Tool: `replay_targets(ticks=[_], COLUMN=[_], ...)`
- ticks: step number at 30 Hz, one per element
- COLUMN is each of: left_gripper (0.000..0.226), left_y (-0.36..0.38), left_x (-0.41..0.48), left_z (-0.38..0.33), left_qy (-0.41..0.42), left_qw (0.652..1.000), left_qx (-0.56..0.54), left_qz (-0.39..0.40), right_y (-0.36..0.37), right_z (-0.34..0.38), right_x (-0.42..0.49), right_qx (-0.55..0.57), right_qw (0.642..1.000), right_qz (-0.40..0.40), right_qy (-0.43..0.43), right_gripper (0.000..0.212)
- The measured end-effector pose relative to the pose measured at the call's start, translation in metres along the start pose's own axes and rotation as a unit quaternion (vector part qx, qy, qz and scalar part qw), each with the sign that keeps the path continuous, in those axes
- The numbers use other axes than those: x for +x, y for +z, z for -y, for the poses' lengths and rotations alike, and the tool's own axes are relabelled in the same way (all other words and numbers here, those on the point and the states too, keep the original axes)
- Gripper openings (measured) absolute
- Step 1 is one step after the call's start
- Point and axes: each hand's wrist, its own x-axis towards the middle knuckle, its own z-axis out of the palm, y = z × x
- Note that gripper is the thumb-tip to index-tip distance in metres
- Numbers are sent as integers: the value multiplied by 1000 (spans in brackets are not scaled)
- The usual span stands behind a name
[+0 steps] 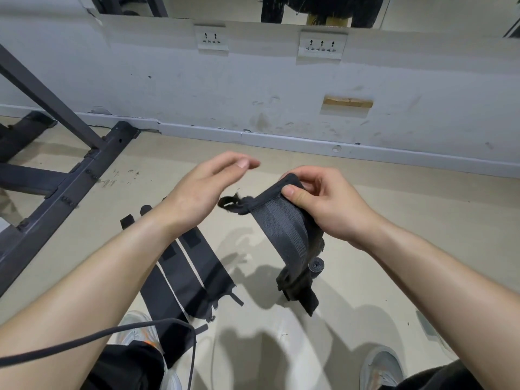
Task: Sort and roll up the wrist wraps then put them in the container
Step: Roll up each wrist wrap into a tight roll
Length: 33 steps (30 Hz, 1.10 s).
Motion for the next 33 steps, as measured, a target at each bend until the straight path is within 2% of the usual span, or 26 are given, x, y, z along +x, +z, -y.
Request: replay_targets(ticks=[2, 3, 7, 9, 11, 15, 17, 19, 22, 25, 28, 33], left_gripper=[41, 39, 14, 8, 5, 12, 16, 20, 21, 19, 36, 46], left_y=[7, 9, 12, 16, 21, 31, 39, 47, 55, 58, 54, 41], left_x=[-2, -3, -3, -4, -3, -1, -3, -6, -10, -16, -19, -16], left_z=[-3, -2, 2, 2, 6, 10, 9, 7, 2, -3, -2, 1], left_qy=[13, 1, -50, -78, -87, -77, -55, -15, 32, 46, 89, 129], left_qw=[995, 994, 995, 994, 990, 969, 958, 952, 955, 972, 972, 968], left_qx=[-35, -43, -42, -71, -90, -85, -42, 35, 93, 46, 95, 133], left_qz=[91, 104, 70, 22, -59, -218, -279, -303, -280, -228, -197, -169], right_y=[3, 3, 2, 1, 3, 8, 11, 12, 11, 10, 5, 5], right_z=[1, 1, 1, -1, -1, -2, -3, -5, -5, -7, -8, -3], right_x=[0, 0, 2, 2, 2, 1, 1, 1, 1, 2, 4, 1], right_qx=[-17, -18, -8, -23, -41, -68, -94, -110, -112, -60, 2, 91], right_qw=[1000, 1000, 999, 998, 996, 992, 989, 985, 982, 987, 992, 992], right_qz=[10, 7, -36, -57, -77, -102, -117, -134, -152, -148, -126, -78], right_qy=[-12, -13, 15, 25, 34, 29, 16, 12, 14, 27, 30, 26], right_gripper=[11, 11, 11, 10, 8, 5, 8, 12, 13, 12, 8, 3])
